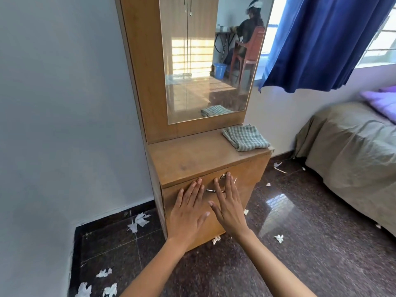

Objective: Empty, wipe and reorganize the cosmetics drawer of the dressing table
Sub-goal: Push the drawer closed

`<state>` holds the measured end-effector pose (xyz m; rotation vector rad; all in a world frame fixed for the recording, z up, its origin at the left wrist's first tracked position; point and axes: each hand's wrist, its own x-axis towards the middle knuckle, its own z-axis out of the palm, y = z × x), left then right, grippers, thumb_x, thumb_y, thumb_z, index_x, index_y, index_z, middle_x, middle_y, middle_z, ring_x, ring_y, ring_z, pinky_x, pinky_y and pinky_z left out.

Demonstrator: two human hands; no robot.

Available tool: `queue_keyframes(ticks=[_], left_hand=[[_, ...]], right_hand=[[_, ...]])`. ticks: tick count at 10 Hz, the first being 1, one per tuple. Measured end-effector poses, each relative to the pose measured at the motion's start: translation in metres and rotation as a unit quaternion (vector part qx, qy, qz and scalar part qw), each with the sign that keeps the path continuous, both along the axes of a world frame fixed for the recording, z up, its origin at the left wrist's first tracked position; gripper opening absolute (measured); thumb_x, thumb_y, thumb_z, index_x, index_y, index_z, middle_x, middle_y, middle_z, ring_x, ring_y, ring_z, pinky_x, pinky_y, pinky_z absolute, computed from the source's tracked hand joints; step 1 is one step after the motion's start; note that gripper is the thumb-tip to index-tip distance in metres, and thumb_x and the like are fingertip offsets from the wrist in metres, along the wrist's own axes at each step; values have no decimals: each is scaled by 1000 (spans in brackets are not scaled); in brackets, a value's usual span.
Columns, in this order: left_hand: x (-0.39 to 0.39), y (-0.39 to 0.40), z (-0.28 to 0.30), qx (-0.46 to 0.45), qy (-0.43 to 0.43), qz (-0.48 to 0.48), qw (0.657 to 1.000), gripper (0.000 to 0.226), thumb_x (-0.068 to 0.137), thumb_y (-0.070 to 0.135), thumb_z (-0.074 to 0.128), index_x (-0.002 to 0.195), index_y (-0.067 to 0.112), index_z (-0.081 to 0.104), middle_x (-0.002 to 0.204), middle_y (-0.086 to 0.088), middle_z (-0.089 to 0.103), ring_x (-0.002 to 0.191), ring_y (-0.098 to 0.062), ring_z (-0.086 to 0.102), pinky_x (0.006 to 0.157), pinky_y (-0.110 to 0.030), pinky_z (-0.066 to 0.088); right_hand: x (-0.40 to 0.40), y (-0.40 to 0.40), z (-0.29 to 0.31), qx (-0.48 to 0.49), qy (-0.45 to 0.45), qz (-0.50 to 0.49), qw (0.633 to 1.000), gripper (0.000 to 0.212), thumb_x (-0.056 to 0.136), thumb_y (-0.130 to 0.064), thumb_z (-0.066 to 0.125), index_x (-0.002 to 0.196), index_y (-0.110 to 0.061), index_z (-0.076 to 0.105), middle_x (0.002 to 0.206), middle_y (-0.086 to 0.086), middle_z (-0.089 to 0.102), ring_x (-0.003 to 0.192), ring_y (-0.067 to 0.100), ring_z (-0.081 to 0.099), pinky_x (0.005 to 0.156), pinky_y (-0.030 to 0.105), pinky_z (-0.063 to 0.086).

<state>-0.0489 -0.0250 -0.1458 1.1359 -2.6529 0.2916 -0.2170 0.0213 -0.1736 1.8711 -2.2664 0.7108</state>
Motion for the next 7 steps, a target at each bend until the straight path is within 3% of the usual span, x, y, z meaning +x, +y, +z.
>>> queue_keyframes(ticks=[1,2,3,4,5,7], left_hand=[[-3,-11,-3,10,-3,2,1000,75,98,56,20,148,15,-17,156,-2,-24,139,-15,-33,113,-38,-22],[-4,-10,-5,0,5,1,1000,74,99,54,20,149,13,-17,158,-4,-20,143,-16,-25,115,-40,-16],[-3,7,1,-11,83,-26,996,66,101,46,26,152,10,7,161,-8,0,148,-20,1,117,-42,8],[-3,23,11,-51,147,-46,987,60,101,37,27,152,8,13,161,-10,4,147,-20,8,117,-41,14],[-10,26,37,-73,196,-22,978,60,101,33,29,152,7,12,161,-9,4,147,-20,8,119,-38,7],[-7,-2,123,-135,283,57,948,65,97,27,40,152,6,12,161,-8,1,148,-20,3,120,-36,2]], right_hand=[[2,-10,-1,2,14,-7,1000,70,98,-57,26,154,-26,0,161,13,-13,150,28,-8,120,45,14],[2,-10,-2,-7,15,-16,1000,68,98,-56,25,154,-28,-1,161,11,-13,150,26,-8,120,45,15],[8,-1,4,-40,3,-11,999,62,101,-51,22,154,-24,8,163,6,-5,150,22,-3,120,42,13],[16,5,16,-104,9,13,994,59,103,-44,21,153,-12,16,162,11,8,150,24,9,120,40,14],[20,1,44,-146,9,36,989,61,104,-42,19,151,-3,16,160,15,11,149,25,9,122,36,10],[23,-33,130,-231,9,82,969,63,101,-35,29,149,5,17,159,21,9,149,27,5,119,44,16]])
